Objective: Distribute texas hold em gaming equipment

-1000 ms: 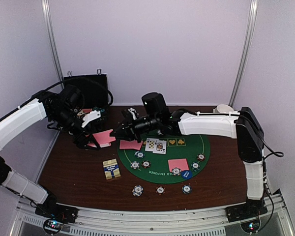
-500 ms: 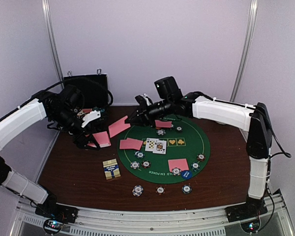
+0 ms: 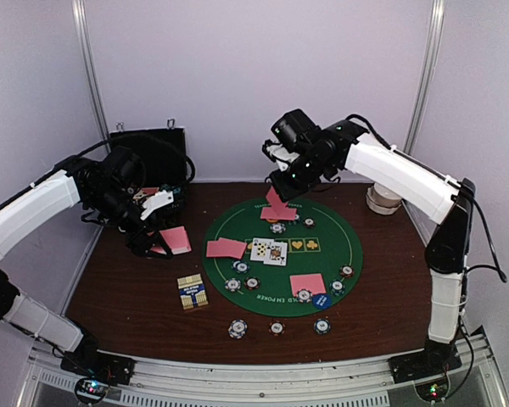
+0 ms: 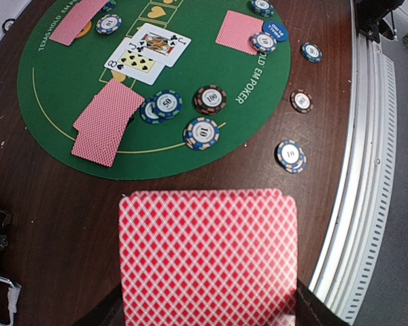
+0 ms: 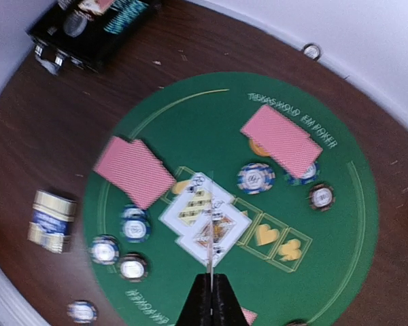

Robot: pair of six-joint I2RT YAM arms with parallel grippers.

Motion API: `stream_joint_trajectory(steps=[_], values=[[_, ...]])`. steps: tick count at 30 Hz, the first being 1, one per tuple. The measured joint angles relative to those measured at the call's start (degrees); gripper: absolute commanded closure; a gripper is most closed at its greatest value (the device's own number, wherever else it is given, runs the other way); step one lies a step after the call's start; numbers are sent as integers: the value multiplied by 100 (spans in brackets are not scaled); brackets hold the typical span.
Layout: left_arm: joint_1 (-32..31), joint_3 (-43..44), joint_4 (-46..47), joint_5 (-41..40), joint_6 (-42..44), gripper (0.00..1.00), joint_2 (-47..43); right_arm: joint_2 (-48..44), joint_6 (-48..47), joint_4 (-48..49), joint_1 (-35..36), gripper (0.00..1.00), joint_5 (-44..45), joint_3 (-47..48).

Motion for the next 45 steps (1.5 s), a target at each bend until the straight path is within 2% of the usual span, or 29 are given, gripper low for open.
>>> stream_joint_trajectory(steps=[7,13,17,23,36,37,42,45], values=[[0,0,0,-17,0,100,0,192,-2079,601,811,100,2924,-1405],[0,0,0,-22,-2,100,0,260,-3366,1845,949,100,3919,-2638],[0,0,-2,-26,-2,100,0,278,-4041,2675,973,100,4164,-3244],[0,0,-2,-28,-2,100,0,413,-4505,3445,1027,100,4162,-3609],[0,0,-2,-28,-2,100,0,761,-4592,3775,1064,100,3950,-3919],[0,0,0,-28,-2,100,0,761,-4581,3766,1071,97,3932,-3919],[0,7,-7,-28,-2,100,0,761,-4481,3624,1121,62,3799,-3921],[0,52,-15,-28,-2,100,0,761,-4350,3517,1137,54,3700,-3923]])
